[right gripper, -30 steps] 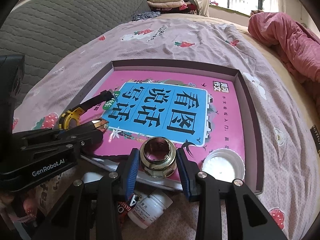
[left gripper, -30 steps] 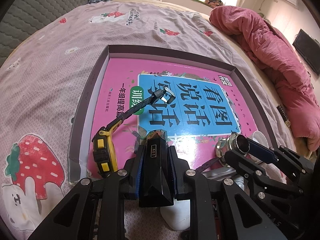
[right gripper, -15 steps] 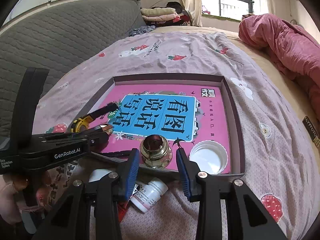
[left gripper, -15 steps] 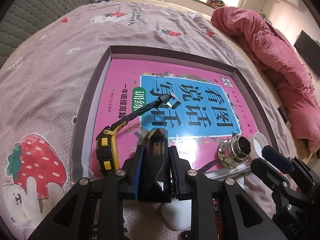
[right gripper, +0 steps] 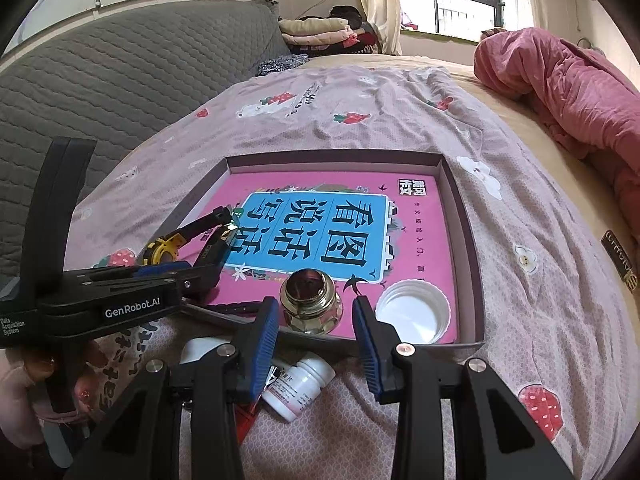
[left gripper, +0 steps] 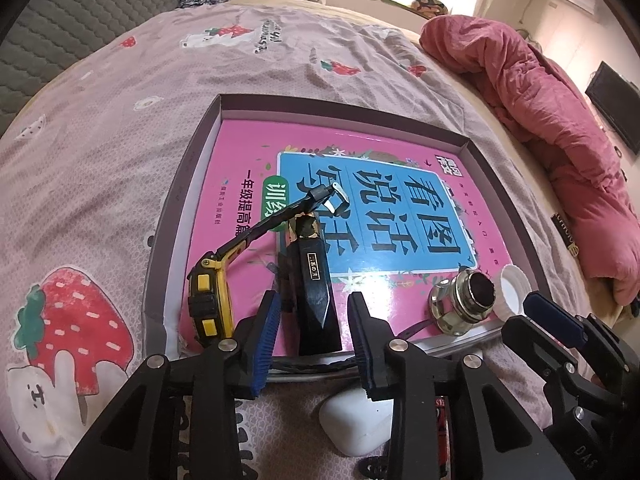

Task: Organize rigid objects
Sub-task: 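Withdraw both grippers from the tray toward the items beside it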

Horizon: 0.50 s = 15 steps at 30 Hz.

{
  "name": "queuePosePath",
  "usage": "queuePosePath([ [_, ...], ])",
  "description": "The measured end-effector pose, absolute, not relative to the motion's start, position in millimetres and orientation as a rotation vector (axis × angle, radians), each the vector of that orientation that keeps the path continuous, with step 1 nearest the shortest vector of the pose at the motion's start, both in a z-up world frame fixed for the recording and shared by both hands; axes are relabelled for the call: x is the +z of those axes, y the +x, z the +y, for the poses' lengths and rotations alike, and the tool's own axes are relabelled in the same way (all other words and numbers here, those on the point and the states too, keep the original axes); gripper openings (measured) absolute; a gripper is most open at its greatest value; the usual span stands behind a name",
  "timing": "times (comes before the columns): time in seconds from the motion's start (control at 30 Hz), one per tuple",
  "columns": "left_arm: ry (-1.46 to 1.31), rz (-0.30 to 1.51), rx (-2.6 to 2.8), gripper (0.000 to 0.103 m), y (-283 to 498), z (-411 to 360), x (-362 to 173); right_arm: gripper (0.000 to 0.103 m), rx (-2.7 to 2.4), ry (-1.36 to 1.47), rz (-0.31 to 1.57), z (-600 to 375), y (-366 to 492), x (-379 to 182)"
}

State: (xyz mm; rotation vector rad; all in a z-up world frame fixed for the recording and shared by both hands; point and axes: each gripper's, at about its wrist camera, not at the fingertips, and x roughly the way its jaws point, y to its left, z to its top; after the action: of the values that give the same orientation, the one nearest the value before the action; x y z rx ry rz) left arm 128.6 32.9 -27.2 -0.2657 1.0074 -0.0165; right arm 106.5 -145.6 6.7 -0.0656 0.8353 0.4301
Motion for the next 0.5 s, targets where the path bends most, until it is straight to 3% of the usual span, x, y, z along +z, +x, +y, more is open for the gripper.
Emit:
queuePosePath([
  [0.4,-0.272,1.016,-0.021,0.042,124.8,33.7,-23.7,0.039,0.422,-0.074,0.838,-146.0,104.9,6.7],
  [0.5,-0.262,1.017,-0.022,0.043,123.8,32.0,-22.7,0.044,0.421,-0.069,0.843,-147.7,105.4,5.5],
])
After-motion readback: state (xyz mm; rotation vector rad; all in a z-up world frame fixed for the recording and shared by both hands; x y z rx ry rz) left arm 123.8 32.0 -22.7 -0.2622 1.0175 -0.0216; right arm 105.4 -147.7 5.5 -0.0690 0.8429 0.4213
